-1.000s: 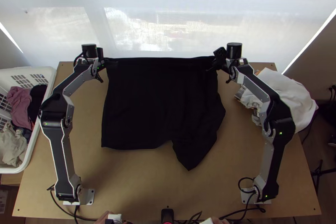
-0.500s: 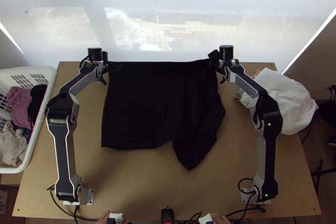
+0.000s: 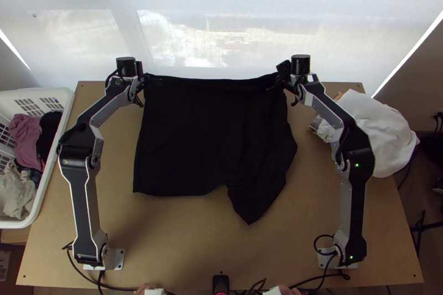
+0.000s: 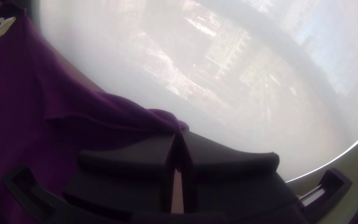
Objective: Fold the t-shirt
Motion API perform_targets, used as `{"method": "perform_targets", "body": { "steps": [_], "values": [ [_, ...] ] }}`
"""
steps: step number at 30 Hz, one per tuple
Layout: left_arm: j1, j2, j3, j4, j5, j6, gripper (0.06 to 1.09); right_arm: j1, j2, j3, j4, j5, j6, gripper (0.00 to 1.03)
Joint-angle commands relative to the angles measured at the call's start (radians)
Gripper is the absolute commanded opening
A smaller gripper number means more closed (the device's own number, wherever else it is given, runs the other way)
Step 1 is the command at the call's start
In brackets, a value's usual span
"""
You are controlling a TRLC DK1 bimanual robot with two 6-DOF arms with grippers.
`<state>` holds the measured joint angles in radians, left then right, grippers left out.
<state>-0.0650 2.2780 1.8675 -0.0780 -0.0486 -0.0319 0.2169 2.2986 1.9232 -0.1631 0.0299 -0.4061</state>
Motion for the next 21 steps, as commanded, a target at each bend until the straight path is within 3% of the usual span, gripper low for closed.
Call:
{"method": "perform_targets", "body": {
  "steps": [1, 10, 21],
  "values": [
    [-0.018, -0.097, -0.059, -0.06, -0.002, -0.063, 0.09, 0.015, -0.05, -0.02, -0.001, 0.001, 0.023, 0.03],
    [-0.009, -0.264, -0.312, 0.03, -0.004, -0.046, 0.09, 0.021, -0.156, -0.138, -0.001, 0.001, 0.041, 0.03],
    [0.034, -0.359, -0.426, 0.055, -0.002, -0.034, 0.09, -0.004, -0.334, -0.405, 0.043, -0.001, 0.039, 0.03]
  ]
}}
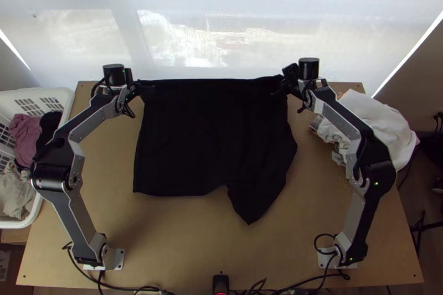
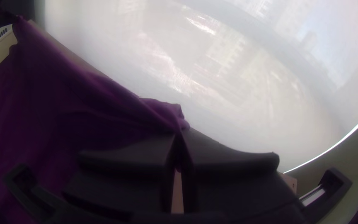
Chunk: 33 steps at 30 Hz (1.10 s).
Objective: Fold the t-shirt
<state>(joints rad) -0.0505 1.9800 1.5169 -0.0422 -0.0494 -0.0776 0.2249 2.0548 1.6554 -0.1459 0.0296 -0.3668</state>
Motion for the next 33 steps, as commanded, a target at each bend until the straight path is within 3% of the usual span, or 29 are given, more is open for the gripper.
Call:
{"method": "perform_targets", "body": {
  "steps": [1, 33],
  "values": [
    [0.021, -0.069, -0.084, 0.019, -0.001, 0.013, 0.09, -0.015, -0.101, -0.151, 0.032, 0.0, 0.002, 0.03],
    [-0.055, -0.17, -0.294, 0.045, 0.01, -0.001, 0.09, 0.047, -0.223, -0.359, 0.04, 0.0, 0.052, 0.03]
  ]
}}
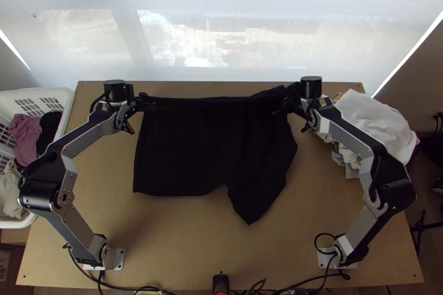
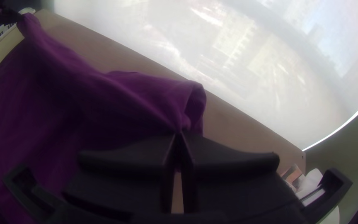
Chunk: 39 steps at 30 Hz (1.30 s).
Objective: Fold the t-shirt
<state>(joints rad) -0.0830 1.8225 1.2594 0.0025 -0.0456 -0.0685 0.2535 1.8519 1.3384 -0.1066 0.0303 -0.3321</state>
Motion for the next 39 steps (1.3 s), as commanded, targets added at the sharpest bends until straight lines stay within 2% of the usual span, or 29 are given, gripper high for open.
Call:
{"method": "perform_targets", "body": {
  "steps": [1, 22, 39],
  "values": [
    [-0.026, -0.012, -0.043, 0.001, 0.006, -0.01, 0.09, 0.02, -0.023, -0.05, 0.001, -0.001, 0.018, 0.03],
    [-0.043, -0.04, -0.129, 0.01, 0.006, -0.022, 0.09, 0.024, -0.065, -0.209, 0.047, -0.001, 0.025, 0.03],
    [-0.063, -0.049, -0.267, 0.082, 0.003, -0.024, 0.09, 0.026, -0.042, -0.329, 0.12, 0.0, 0.016, 0.03]
  ]
}}
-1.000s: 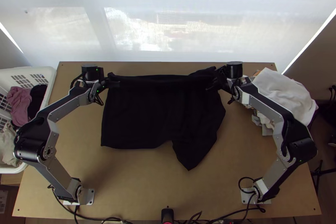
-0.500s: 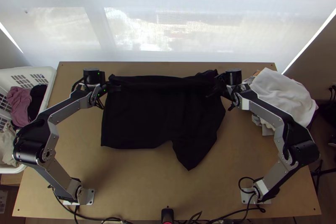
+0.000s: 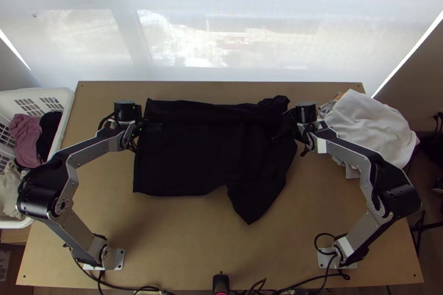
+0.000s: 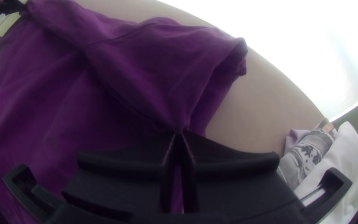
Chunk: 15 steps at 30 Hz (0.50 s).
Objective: Fold the t-shirt
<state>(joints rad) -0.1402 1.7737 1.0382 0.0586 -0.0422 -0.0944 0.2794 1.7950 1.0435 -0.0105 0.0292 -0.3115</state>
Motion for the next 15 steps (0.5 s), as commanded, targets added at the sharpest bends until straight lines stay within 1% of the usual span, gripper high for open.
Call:
{"method": "perform_targets", "body": {
  "steps": [1, 15],
  "values": [
    [-0.004, 0.0, -0.049, 0.026, -0.001, 0.002, 0.09, -0.002, 0.017, -0.036, 0.029, 0.001, -0.005, 0.03],
    [0.007, 0.006, -0.086, 0.035, -0.005, 0.007, 0.09, -0.009, 0.038, -0.046, 0.047, 0.001, -0.008, 0.03]
  ]
}}
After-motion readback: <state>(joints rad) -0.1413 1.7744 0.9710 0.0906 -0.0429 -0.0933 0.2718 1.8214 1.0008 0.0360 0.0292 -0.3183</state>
